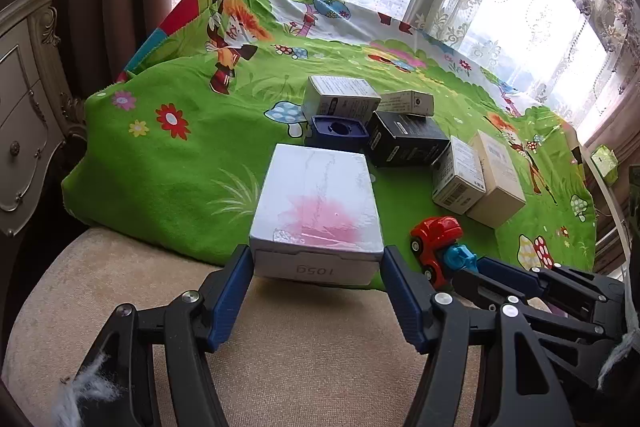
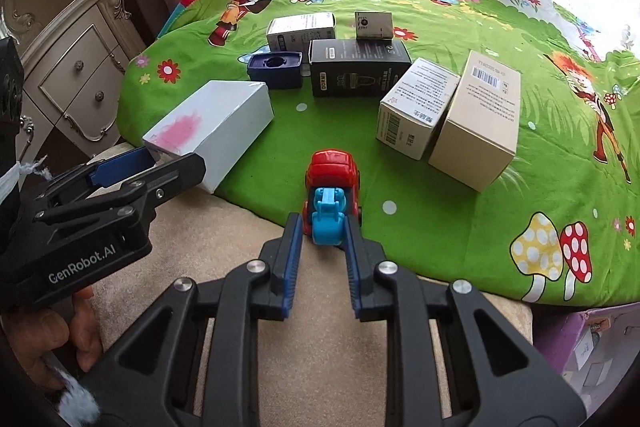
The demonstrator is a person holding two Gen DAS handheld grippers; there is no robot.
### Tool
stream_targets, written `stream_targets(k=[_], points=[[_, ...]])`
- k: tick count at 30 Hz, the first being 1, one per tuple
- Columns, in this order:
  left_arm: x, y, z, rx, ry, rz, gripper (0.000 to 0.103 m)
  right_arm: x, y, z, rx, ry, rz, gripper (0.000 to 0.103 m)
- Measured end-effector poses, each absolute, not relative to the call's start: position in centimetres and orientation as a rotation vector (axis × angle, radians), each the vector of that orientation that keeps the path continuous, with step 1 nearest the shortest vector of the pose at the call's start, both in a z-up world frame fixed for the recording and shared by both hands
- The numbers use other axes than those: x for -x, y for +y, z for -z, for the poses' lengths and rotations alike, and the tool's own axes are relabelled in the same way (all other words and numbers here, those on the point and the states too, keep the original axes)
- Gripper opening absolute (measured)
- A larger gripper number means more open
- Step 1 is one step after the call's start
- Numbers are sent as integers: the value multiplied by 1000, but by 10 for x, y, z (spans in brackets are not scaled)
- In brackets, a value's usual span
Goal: Organize rigid objects
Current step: 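Carry the pink-marked box and red car over the purple box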
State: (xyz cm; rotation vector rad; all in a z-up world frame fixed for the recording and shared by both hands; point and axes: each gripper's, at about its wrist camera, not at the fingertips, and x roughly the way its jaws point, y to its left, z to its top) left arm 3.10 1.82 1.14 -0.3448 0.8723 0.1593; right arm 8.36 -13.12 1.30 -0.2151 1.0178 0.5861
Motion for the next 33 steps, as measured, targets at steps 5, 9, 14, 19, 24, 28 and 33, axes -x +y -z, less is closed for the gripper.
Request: stream_targets(k=[5, 9, 14, 19, 24, 28, 33], points=[[-32, 18, -10, 343, 881, -163, 66, -90, -126, -18, 223, 991, -581, 49], [-34, 18, -8, 338, 894, -172, 66, -99, -122, -13, 229, 1008, -574, 49], [-39, 16, -6, 316, 918, -189, 75, -105, -122, -7, 214, 1025, -580, 21], [-41, 15, -3, 312, 922, -171, 67, -101, -125, -10, 197, 1000, -592, 21], [-36, 13, -9, 310, 890, -158, 66, -97, -127, -16, 192, 974, -591, 21], [-31, 12, -18, 312, 849, -140, 66, -94, -138, -24, 157, 955, -579, 21], [-26, 5, -30, 319, 813, -116, 66, -90, -153, -34, 118, 933, -569, 21]])
